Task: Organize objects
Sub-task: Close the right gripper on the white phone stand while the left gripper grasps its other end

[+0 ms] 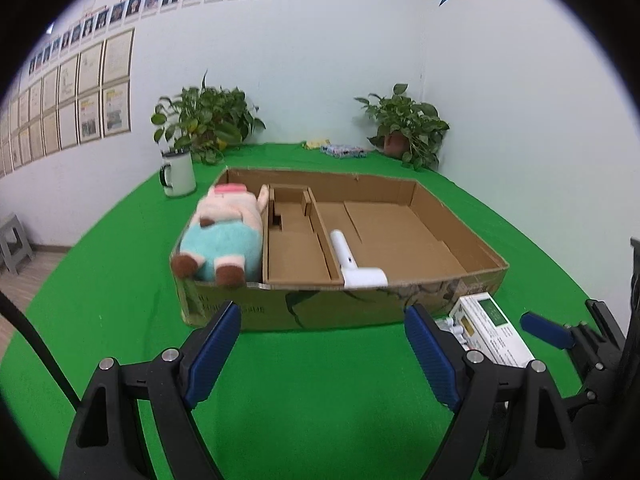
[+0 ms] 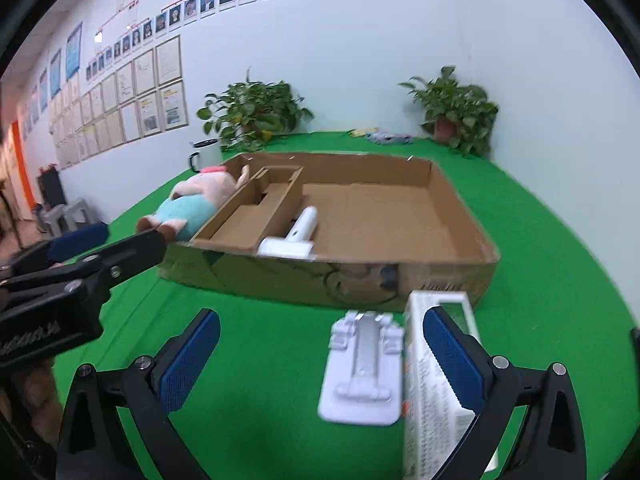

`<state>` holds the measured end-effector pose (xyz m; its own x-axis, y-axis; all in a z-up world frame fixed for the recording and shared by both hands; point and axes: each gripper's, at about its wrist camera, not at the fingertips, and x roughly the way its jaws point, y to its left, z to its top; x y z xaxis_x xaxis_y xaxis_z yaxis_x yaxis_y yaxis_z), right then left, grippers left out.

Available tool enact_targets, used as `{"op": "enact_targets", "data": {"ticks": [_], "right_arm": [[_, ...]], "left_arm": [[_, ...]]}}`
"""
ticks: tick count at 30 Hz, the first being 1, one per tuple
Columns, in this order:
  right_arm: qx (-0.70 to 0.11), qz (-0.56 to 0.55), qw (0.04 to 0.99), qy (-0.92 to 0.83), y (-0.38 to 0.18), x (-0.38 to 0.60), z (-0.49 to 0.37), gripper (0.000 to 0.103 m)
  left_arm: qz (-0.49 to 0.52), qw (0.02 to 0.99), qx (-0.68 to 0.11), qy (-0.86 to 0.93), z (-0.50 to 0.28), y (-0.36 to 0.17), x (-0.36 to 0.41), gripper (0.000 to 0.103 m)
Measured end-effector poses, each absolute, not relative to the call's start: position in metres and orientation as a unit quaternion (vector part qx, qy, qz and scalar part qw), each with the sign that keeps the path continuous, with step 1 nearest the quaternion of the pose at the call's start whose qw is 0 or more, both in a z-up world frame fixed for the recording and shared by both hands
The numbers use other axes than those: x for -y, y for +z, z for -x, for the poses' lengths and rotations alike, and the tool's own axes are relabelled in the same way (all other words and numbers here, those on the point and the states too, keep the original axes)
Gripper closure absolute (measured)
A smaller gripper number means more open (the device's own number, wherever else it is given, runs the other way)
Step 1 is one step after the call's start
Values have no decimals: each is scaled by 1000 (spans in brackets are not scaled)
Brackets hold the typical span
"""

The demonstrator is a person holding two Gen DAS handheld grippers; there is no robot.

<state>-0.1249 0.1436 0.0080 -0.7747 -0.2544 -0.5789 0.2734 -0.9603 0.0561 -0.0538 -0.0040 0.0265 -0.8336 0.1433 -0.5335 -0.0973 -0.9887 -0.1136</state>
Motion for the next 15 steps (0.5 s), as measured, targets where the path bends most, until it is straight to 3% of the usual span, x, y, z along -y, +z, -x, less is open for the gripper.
{"op": "enact_targets", "data": {"ticks": [7,15], "right_arm": [[18,-382,222,-897,-42,-139,123,1],[19,-426,139,-894,-69,-175,151,1]], "left_arm": [[335,80,61,937,61,-4,10,19],[356,81,76,928,62,-19,14,19]]}}
